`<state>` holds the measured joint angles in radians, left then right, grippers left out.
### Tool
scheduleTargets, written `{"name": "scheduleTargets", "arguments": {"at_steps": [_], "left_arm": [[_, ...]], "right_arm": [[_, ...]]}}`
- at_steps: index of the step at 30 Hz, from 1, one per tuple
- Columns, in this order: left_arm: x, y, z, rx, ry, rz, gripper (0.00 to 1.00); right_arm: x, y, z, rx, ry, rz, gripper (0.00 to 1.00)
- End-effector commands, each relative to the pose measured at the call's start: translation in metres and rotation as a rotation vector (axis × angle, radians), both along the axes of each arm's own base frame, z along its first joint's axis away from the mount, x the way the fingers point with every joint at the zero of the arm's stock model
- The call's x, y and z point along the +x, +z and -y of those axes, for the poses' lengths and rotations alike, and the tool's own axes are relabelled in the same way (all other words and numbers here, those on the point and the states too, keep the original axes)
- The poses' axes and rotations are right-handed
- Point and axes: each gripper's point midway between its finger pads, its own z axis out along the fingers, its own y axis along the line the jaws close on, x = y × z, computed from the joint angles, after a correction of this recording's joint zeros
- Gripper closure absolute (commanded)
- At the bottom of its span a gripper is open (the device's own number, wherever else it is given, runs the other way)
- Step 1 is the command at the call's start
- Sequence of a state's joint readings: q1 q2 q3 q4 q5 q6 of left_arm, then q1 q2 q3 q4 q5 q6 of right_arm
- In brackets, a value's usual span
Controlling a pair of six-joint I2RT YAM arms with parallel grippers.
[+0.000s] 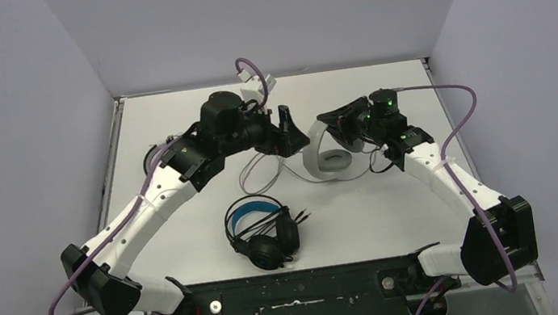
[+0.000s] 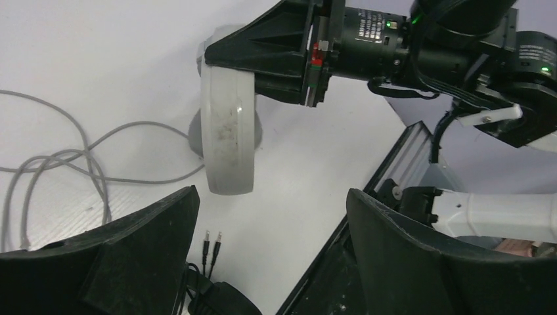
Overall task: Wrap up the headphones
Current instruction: Pick up the headphones from the center of the board.
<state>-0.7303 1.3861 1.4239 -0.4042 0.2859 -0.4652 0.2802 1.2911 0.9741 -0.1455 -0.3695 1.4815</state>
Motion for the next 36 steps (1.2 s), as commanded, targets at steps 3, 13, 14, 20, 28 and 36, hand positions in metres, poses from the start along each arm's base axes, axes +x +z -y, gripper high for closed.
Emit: {"name": "scheduleTargets", "arguments": {"at_steps": [3, 13, 14, 20, 28, 36], "left_arm": [[0.027, -0.032, 0.0, 0.182, 0.094, 0.053, 0.2], [0.034, -0.073, 0.033, 0.265, 0.083, 0.047, 0.24], [0.035, -0.075, 0.036, 0.275, 0.084, 0.04, 0.28], [0.043, -0.098, 0.036, 0.331, 0.112, 0.01, 0.6], [0.034, -0.093, 0.029, 0.248, 0.055, -0.035, 1.0], [0.021, -0.071, 0.016, 0.047, -0.011, -0.161, 1.0]], "right_arm": [[0.012, 0.074, -0.001, 0.077, -0.071, 0.205, 1.0], [-0.004, 0.052, -0.024, 0.058, -0.06, 0.166, 1.0], [-0.006, 0.053, -0.027, 0.062, -0.052, 0.166, 1.0], [-0.017, 0.053, -0.035, 0.033, -0.029, 0.176, 0.96], [-0.055, 0.011, -0.029, -0.253, 0.318, 0.293, 0.35], [-0.083, -0.021, 0.026, -0.849, 0.738, 0.601, 0.01]]}}
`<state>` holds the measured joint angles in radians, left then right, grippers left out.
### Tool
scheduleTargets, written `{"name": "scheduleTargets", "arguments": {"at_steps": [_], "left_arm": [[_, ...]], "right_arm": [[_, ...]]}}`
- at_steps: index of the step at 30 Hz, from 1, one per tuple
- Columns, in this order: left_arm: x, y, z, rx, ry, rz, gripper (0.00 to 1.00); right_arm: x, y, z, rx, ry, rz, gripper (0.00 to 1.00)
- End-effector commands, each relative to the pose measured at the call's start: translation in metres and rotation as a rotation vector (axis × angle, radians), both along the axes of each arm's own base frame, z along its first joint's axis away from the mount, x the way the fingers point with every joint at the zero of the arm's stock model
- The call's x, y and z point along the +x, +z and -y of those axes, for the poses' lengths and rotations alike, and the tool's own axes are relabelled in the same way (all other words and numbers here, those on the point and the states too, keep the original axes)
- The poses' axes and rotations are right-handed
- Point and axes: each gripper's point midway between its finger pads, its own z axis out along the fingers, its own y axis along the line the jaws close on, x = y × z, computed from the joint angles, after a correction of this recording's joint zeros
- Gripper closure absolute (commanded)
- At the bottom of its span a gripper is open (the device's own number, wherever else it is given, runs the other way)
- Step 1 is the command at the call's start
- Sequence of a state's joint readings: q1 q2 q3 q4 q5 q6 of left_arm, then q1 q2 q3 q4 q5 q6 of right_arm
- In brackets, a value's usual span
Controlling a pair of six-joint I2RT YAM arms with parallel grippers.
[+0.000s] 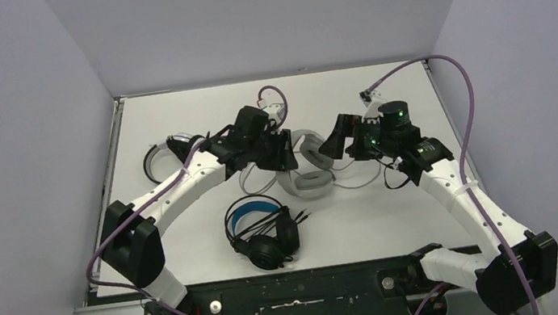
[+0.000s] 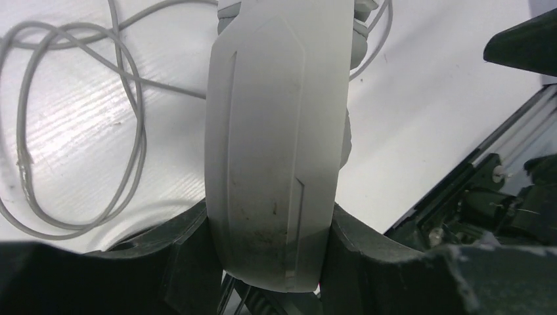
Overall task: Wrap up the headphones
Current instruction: Pick up the headphones from the center of the board.
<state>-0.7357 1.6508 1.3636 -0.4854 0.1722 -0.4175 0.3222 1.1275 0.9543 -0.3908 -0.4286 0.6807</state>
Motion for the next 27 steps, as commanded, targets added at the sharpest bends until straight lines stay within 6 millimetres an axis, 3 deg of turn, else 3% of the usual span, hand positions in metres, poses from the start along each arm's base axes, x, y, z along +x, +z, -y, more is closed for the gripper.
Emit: {"name": "scheduleTargets", "arguments": {"at_steps": [1, 10, 14, 17, 22, 27], "left_arm": [[-0.008, 0.089, 0.017, -0.329, -0.058, 0.048, 1.0], [-0.025, 0.124, 0.019, -0.512, -0.122, -0.057, 1.0], [-0.035, 0.128, 0.02, -0.534, -0.168, -0.084, 1.0], [-0.04, 0.129, 0.02, -0.548, -0.191, -0.102, 1.0], [-0.047, 0.133, 0.02, -0.561, -0.214, -0.115, 1.0], [-0.047, 0.125, 0.009, -0.503, -0.196, -0.099, 1.0]], "right_arm": [[-0.011, -0.004, 0.015, -0.313, 0.333, 0.263, 0.01], [0.029, -0.009, -0.003, -0.364, 0.393, 0.575, 0.02], [0.039, -0.003, -0.008, -0.402, 0.413, 0.647, 0.08], [0.046, -0.006, 0.001, -0.46, 0.393, 0.648, 0.12], [0.054, -0.002, 0.025, -0.525, 0.276, 0.642, 0.1], [0.045, 0.01, 0.047, -0.57, 0.181, 0.612, 0.07]]}}
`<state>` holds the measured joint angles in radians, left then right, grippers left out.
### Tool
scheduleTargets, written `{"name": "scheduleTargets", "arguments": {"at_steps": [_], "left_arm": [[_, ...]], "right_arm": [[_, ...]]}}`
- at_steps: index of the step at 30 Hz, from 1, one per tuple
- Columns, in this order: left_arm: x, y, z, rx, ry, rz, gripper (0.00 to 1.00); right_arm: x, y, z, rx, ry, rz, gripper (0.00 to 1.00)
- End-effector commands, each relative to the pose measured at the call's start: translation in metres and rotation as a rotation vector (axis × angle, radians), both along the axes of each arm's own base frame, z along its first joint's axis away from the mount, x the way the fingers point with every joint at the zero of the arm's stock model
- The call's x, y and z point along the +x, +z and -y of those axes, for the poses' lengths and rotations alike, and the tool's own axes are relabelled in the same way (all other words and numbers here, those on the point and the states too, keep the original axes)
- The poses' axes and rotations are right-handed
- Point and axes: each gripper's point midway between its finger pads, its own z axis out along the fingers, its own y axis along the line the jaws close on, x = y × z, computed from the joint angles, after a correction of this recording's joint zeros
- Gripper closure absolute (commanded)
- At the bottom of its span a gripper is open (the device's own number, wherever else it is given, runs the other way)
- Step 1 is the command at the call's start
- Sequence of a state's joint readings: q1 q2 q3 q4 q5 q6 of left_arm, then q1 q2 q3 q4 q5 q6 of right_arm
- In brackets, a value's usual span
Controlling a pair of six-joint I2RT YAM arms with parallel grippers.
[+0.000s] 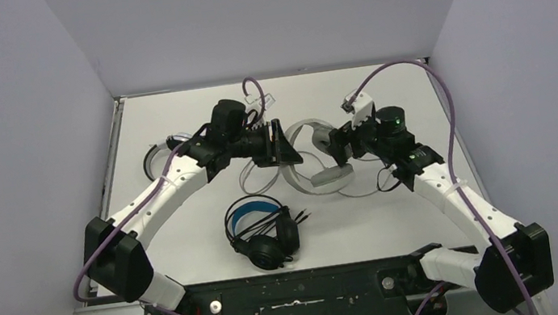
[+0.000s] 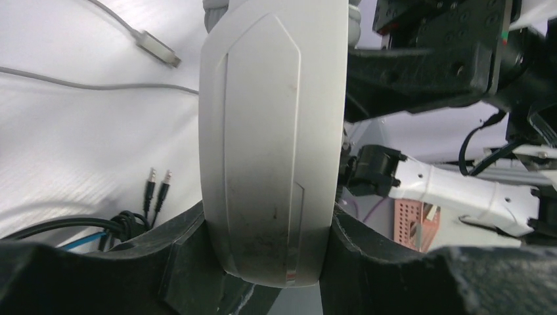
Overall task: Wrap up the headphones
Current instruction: Pick up the headphones from the center of the board.
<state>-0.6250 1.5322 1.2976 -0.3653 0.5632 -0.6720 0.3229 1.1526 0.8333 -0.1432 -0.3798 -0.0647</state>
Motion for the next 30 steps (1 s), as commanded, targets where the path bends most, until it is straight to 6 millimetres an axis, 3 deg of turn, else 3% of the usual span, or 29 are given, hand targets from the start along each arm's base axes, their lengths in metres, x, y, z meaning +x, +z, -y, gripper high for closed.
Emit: {"name": "scheduleTargets", "arguments": {"at_steps": [1, 3, 10, 15, 18, 21, 24, 26, 30], "left_arm": [[-0.02, 0.058, 0.001, -0.132, -0.116, 0.133, 1.0], [-0.019, 0.058, -0.001, -0.131, -0.118, 0.136, 1.0], [-0.029, 0.077, 0.005, -0.204, -0.207, 0.154, 1.0], [-0.032, 0.067, -0.006, -0.115, -0.205, 0.169, 1.0], [-0.024, 0.057, -0.014, -0.041, -0.161, 0.174, 0.98], [-0.01, 0.041, -0.025, 0.083, -0.088, 0.171, 0.72], [0.0, 0.029, -0.036, 0.214, -0.037, 0.191, 0.53], [0.006, 0.024, -0.043, 0.309, -0.008, 0.224, 0.48], [0.012, 0.02, -0.056, 0.49, 0.038, 0.311, 0.46]], "right_arm": [[0.004, 0.038, 0.024, -0.022, -0.106, 0.127, 0.07], [-0.001, 0.038, 0.02, -0.006, -0.085, 0.131, 0.06], [-0.009, 0.029, -0.022, 0.067, 0.15, 0.145, 0.09], [-0.015, 0.034, -0.037, 0.098, 0.251, 0.135, 0.27], [-0.02, 0.03, -0.041, 0.104, 0.272, 0.087, 0.46], [-0.025, 0.034, -0.043, 0.086, 0.274, 0.07, 0.7], [-0.028, 0.038, -0.042, 0.048, 0.255, 0.083, 0.72], [-0.029, 0.041, -0.041, 0.022, 0.239, 0.091, 0.72], [-0.029, 0.039, -0.039, -0.019, 0.223, 0.078, 0.73]]}}
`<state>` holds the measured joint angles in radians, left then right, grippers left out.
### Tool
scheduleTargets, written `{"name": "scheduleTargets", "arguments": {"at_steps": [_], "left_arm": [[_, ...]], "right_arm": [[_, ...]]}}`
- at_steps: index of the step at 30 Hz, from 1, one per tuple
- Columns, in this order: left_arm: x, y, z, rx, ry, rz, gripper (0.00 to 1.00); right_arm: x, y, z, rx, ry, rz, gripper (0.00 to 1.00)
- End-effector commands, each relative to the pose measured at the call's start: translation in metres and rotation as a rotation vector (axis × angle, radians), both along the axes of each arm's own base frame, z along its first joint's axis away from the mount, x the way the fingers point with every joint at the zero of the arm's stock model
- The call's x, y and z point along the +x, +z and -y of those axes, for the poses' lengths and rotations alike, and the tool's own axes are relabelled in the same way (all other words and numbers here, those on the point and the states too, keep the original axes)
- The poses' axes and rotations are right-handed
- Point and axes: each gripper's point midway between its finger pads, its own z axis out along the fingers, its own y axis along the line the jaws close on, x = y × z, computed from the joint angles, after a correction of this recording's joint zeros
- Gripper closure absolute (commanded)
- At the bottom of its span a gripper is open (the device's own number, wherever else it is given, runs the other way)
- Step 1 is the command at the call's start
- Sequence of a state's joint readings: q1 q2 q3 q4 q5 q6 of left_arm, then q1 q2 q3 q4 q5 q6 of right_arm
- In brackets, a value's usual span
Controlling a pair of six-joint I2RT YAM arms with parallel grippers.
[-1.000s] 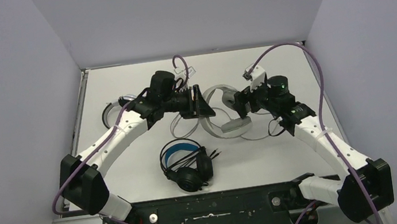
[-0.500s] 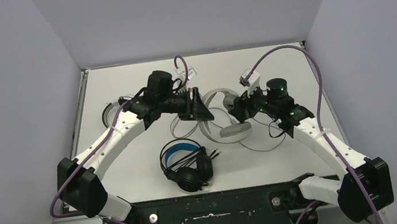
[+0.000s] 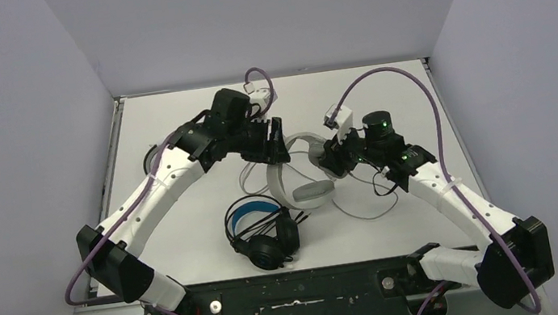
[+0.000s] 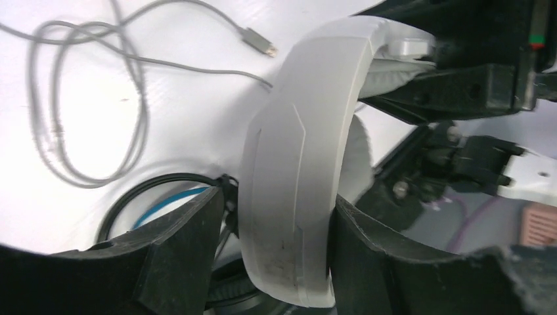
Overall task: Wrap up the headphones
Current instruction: Pick up the headphones from the center of the board.
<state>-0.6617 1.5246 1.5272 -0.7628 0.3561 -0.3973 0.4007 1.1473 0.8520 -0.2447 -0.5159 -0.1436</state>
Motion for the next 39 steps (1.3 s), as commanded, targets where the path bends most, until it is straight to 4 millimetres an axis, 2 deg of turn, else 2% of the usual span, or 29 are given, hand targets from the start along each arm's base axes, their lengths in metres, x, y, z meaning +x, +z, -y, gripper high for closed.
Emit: {"name": "scheduleTargets", "arguments": {"at_steps": [1, 6, 8, 15, 18, 22, 25, 28, 30, 31, 33, 35, 39], "left_arm": [[0.016, 0.005, -0.022, 0.219, 0.067, 0.173, 0.46], [0.016, 0.003, -0.02, 0.3, 0.063, 0.198, 0.45], [0.013, -0.001, -0.019, 0.325, 0.054, 0.2, 0.42], [0.005, -0.015, -0.008, 0.329, 0.014, 0.155, 0.38], [0.007, -0.011, -0.002, 0.3, 0.009, 0.164, 0.44], [0.014, -0.004, 0.008, 0.242, -0.011, 0.147, 0.7], [0.018, 0.001, 0.008, 0.229, -0.015, 0.15, 0.87], [0.021, 0.007, 0.003, 0.174, -0.012, 0.128, 0.96], [0.023, 0.016, -0.002, 0.122, -0.003, 0.116, 0.99], [0.025, 0.024, -0.006, 0.089, 0.006, 0.123, 1.0], [0.026, 0.036, -0.012, 0.013, 0.008, 0.121, 1.0], [0.028, 0.05, -0.022, -0.069, 0.023, 0.114, 1.0], [0.033, 0.086, -0.04, -0.252, 0.045, 0.104, 1.0]], "right_arm": [[0.008, 0.043, -0.003, 0.001, -0.014, 0.12, 0.73], [0.012, 0.043, 0.001, -0.011, -0.056, 0.124, 0.76], [0.014, 0.047, 0.001, -0.003, -0.07, 0.134, 0.76], [0.015, 0.057, 0.004, 0.009, -0.095, 0.157, 0.74], [0.011, 0.059, 0.001, 0.012, -0.081, 0.153, 0.72], [0.007, 0.066, -0.004, 0.026, -0.076, 0.154, 0.69], [0.004, 0.075, -0.004, 0.04, -0.097, 0.139, 0.59], [0.005, 0.087, 0.003, 0.048, -0.165, 0.11, 0.34], [0.004, 0.091, 0.01, 0.051, -0.231, 0.056, 0.13], [0.002, 0.096, 0.012, 0.056, -0.255, 0.028, 0.07], [-0.003, 0.11, 0.015, 0.063, -0.269, 0.006, 0.0], [-0.005, 0.127, 0.021, 0.075, -0.298, 0.003, 0.0], [0.005, 0.151, 0.062, 0.096, -0.462, 0.001, 0.0]]}}
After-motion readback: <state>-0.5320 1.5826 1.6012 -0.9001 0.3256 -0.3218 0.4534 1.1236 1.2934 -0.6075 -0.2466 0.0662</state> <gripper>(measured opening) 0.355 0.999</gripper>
